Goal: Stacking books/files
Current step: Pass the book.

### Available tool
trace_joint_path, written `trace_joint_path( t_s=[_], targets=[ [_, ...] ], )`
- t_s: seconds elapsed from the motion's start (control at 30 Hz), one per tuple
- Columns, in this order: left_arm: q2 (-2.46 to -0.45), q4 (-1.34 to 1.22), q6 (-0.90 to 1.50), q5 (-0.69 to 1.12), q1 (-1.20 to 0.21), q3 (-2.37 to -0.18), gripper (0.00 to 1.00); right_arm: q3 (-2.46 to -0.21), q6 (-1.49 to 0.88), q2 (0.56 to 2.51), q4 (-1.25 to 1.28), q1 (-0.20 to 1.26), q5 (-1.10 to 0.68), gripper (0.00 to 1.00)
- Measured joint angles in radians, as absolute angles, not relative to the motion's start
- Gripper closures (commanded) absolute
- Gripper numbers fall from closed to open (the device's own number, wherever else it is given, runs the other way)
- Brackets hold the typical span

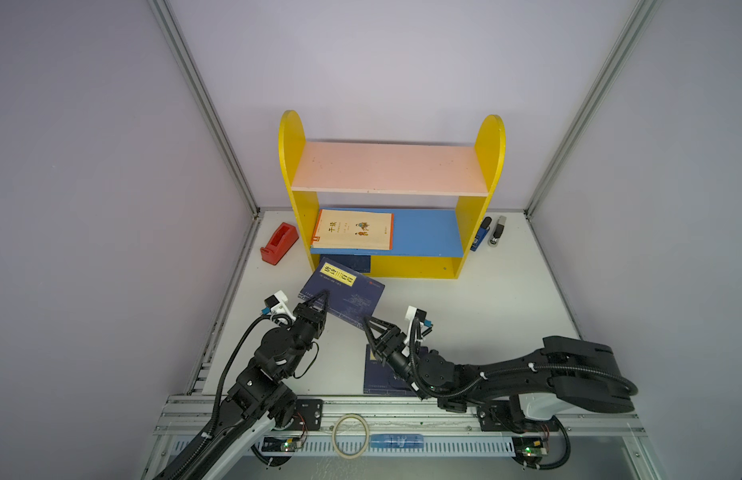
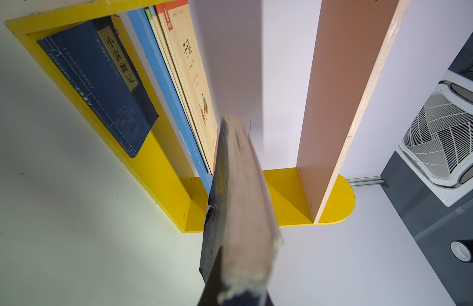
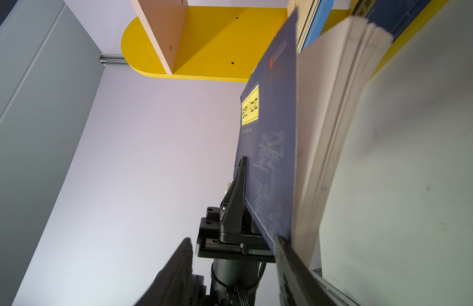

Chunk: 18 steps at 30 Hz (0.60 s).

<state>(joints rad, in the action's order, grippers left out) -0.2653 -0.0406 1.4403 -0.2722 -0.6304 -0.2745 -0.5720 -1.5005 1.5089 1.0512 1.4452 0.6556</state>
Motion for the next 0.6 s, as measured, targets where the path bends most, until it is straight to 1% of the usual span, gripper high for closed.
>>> trace_joint_path(
  t_s=[0.17, 0.33, 0.47, 0.6],
  targets=[
    [-0.215, 0.011, 1.440, -0.300, -0.628, -0.281, 1.00, -0.535, -1.485, 1.477, 1.055, 1.490, 0.706, 0.47],
    [-0.160, 0.056, 1.440, -0.323, -0.619, -0.295, 1.00, -0.514, -1.507, 1.420, 1.005, 1.501, 0.772, 0.45],
    [-0.125, 0.087, 1.440, -0.330, -0.616, -0.302, 1.00, -0.528, -1.515, 1.443, 0.986, 1.502, 0.787, 0.45],
    [-0.113, 0.108, 1.440, -0.335, -0.616, -0.307, 1.00, -0.576, -1.515, 1.505, 0.989, 1.502, 0.786, 0.44]
  ],
)
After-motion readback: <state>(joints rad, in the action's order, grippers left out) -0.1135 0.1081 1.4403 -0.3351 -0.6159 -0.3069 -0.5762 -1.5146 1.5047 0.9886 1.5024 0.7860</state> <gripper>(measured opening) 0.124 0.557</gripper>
